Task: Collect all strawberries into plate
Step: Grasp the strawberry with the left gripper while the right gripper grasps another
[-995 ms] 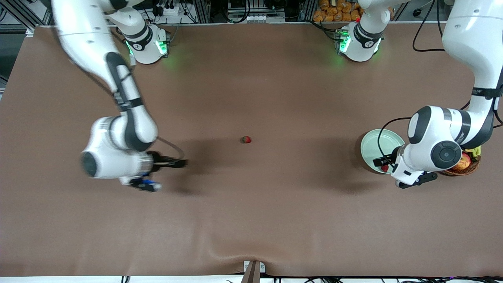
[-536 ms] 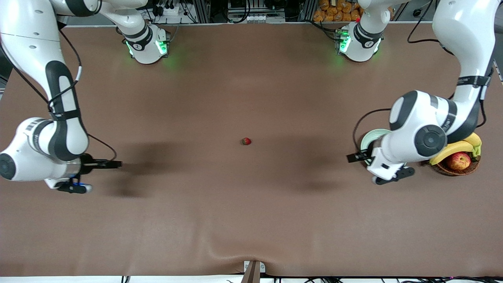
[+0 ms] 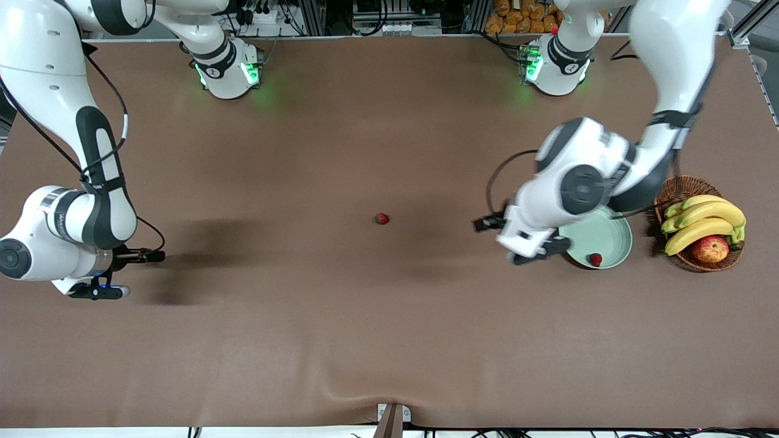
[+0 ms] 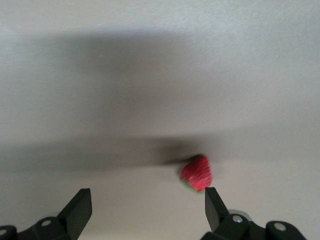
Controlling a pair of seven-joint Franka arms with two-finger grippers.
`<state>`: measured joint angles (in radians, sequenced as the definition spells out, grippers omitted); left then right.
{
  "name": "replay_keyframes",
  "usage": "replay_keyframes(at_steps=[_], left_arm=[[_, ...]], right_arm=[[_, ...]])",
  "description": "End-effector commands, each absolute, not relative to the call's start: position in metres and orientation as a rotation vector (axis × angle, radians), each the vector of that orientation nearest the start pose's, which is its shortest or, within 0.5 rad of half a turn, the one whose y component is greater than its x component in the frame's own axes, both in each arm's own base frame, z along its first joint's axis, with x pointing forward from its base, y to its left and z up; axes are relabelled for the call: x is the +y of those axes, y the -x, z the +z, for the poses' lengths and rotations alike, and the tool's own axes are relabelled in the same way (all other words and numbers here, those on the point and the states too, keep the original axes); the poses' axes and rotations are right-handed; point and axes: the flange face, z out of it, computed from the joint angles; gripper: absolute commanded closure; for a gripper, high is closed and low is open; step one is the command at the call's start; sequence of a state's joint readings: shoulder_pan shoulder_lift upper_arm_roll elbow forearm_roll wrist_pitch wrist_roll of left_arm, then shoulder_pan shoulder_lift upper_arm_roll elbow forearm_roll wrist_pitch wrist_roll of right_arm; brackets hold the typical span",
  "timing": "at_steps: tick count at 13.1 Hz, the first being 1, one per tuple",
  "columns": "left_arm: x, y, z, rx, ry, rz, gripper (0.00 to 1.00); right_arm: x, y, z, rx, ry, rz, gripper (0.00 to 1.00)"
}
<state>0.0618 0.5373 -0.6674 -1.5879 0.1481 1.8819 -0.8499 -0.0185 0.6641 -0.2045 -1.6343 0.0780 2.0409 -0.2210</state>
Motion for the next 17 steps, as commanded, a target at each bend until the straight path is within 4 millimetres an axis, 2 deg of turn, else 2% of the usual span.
replay_keyframes(at_steps=[1, 3, 4, 7, 8, 9, 11, 13, 15, 17], left_arm=[[-0.352, -0.585, 0.356, -0.281, 3.163, 0.313, 0.0], [-0.382, -0.577, 0.343, -0.171, 3.157, 0.296, 0.0], [-0.404, -0.57, 0.339, -0.13, 3.165, 0.288, 0.0], [-0.439, -0.557, 0.315, -0.075, 3.173, 0.246, 0.0], [-0.451, -0.552, 0.301, -0.058, 3.175, 0.225, 0.0], [-0.463, -0.547, 0.289, -0.047, 3.179, 0.192, 0.0], [-0.489, -0.532, 0.263, -0.085, 3.171, 0.132, 0.0], [-0.515, -0.514, 0.243, -0.184, 3.156, 0.09, 0.0], [-0.538, -0.505, 0.23, -0.341, 3.164, 0.074, 0.0], [-0.555, -0.492, 0.216, -0.439, 3.16, 0.079, 0.0]], right_arm=[[-0.152, -0.646, 0.203, -0.047, 3.138, 0.375, 0.0], [-0.154, -0.644, 0.198, -0.057, 3.145, 0.393, 0.0], [-0.155, -0.643, 0.194, -0.058, 3.145, 0.404, 0.0], [-0.156, -0.64, 0.182, -0.065, 3.141, 0.429, 0.0], [-0.156, -0.64, 0.182, -0.094, 3.138, 0.429, 0.0], [-0.157, -0.639, 0.181, -0.141, 3.132, 0.432, 0.07], [-0.165, -0.638, 0.181, -0.23, 3.115, 0.431, 0.32], [-0.166, -0.637, 0.18, -0.242, 3.111, 0.435, 0.54], [-0.166, -0.636, 0.179, -0.241, 3.109, 0.44, 0.71], [-0.166, -0.635, 0.179, -0.241, 3.108, 0.444, 0.82]])
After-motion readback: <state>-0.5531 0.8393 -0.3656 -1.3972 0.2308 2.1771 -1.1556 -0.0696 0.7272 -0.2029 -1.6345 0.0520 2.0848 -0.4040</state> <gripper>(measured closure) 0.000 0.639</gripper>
